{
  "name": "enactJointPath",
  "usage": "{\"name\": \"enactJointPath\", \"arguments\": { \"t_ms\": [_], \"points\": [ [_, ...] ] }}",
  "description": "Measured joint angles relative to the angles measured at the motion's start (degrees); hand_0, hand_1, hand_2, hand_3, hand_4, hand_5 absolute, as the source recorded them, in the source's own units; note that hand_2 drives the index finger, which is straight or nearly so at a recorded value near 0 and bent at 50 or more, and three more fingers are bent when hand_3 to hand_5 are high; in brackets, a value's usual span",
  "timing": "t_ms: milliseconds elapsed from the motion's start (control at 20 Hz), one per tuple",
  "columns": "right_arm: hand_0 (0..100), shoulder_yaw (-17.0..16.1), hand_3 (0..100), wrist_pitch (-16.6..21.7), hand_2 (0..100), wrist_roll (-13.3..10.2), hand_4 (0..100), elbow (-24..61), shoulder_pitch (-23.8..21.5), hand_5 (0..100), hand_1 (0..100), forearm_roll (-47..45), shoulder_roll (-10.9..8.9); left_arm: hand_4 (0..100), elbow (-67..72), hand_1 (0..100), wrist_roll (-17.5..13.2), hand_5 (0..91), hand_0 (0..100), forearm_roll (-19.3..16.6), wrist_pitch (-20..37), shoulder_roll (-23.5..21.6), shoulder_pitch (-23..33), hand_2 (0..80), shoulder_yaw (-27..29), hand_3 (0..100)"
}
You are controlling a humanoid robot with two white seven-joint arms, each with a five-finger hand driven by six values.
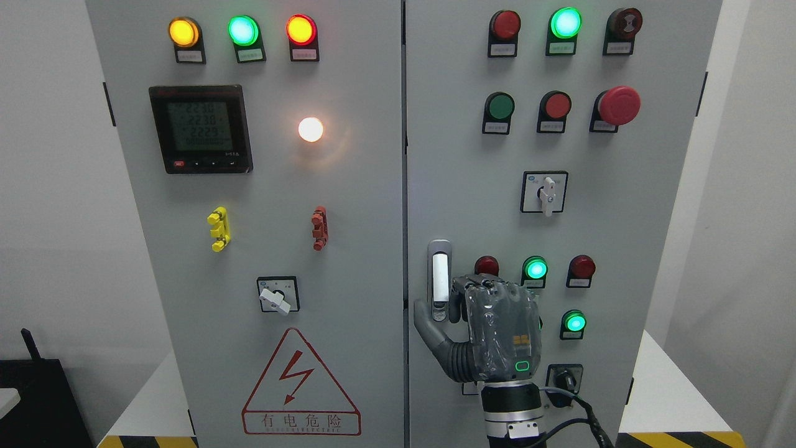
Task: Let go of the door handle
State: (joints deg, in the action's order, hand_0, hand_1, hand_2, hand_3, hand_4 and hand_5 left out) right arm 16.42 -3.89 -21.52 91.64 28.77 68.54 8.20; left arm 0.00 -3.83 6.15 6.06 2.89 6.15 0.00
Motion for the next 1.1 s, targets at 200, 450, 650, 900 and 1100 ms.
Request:
{"name": "enactJointPath", "arguments": {
  "t_ms": [200,450,650,900,1100],
  "points": [
    [31,-0.1,100,-1.1,91,0.0,95,-0.2,0.1,100,60,0.0,0.0,0,0.0,39,0.0,0.0,12,0.0,0.0,0.0,0.0,0.0,0.0,0],
    [32,-0.2,100,-1.4,91,0.0,95,-0.5,0.2,100,60,-0.1,0.0,0,0.0,39,0.0,0.0,12,0.0,0.0,0.0,0.0,0.0,0.0,0],
    [36,-0.3,100,-1.4,91,0.0,97,-0.6,0.2,100,61,-0.3,0.01,0,0.0,39,0.0,0.0,12,0.0,0.0,0.0,0.0,0.0,0.0,0],
    [39,-0.5,100,-1.4,91,0.0,98,-0.7,0.2,100,61,-0.4,0.03,0,0.0,39,0.0,0.0,12,0.0,0.0,0.0,0.0,0.0,0.0,0],
    [41,-0.7,100,-1.4,91,0.0,99,-0.8,0.1,100,61,-0.4,0.04,0,0.0,39,0.0,0.0,12,0.0,0.0,0.0,0.0,0.0,0.0,0]
  ]
}}
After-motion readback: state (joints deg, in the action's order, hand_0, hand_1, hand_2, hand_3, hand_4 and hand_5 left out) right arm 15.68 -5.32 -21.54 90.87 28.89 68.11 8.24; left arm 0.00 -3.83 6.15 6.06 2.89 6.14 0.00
